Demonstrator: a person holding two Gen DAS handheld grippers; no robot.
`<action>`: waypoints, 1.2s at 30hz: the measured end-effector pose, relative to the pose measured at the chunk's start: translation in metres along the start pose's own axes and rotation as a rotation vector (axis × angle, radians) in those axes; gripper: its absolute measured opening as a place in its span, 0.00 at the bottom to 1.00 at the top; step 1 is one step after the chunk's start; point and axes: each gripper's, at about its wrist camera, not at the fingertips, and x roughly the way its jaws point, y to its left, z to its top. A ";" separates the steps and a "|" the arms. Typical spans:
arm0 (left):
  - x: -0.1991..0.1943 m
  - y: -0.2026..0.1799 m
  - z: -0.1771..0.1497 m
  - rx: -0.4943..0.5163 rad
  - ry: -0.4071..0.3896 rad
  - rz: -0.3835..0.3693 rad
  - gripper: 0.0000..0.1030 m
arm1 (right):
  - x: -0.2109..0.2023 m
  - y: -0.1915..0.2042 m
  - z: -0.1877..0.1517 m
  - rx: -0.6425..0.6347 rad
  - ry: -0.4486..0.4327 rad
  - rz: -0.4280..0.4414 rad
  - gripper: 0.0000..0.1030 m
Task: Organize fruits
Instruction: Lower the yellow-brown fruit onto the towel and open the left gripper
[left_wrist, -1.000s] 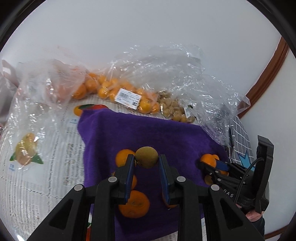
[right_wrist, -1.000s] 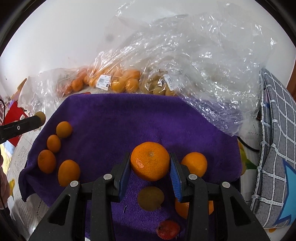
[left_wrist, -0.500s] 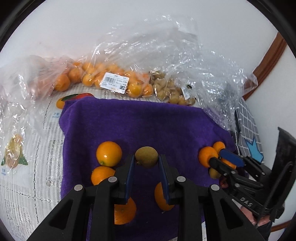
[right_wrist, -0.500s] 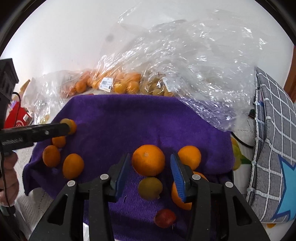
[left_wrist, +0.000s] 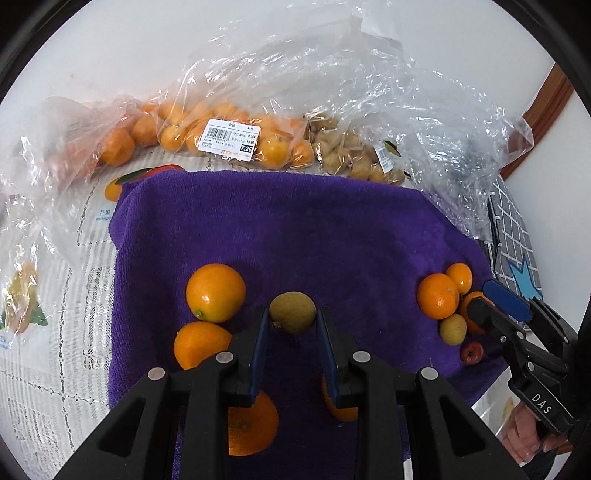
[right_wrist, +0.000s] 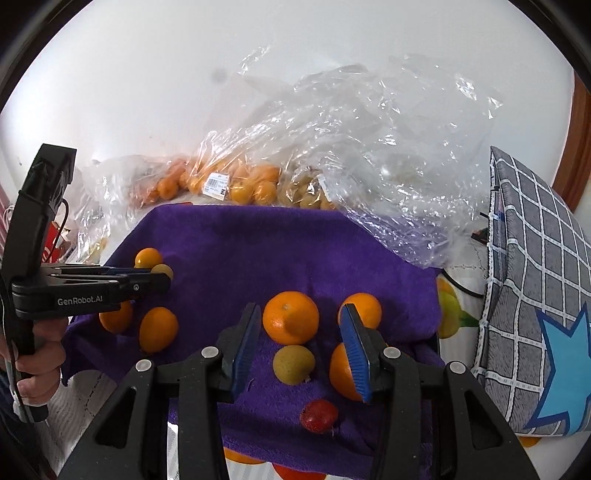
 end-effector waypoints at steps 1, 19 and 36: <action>0.001 -0.001 0.000 0.005 0.002 0.006 0.25 | 0.000 0.000 -0.001 0.002 0.002 -0.001 0.44; 0.008 -0.002 -0.002 0.007 0.026 0.021 0.26 | -0.002 -0.004 -0.002 0.017 -0.003 -0.010 0.42; -0.053 -0.011 -0.016 0.007 -0.059 0.053 0.49 | -0.061 -0.006 -0.004 0.080 -0.049 -0.060 0.42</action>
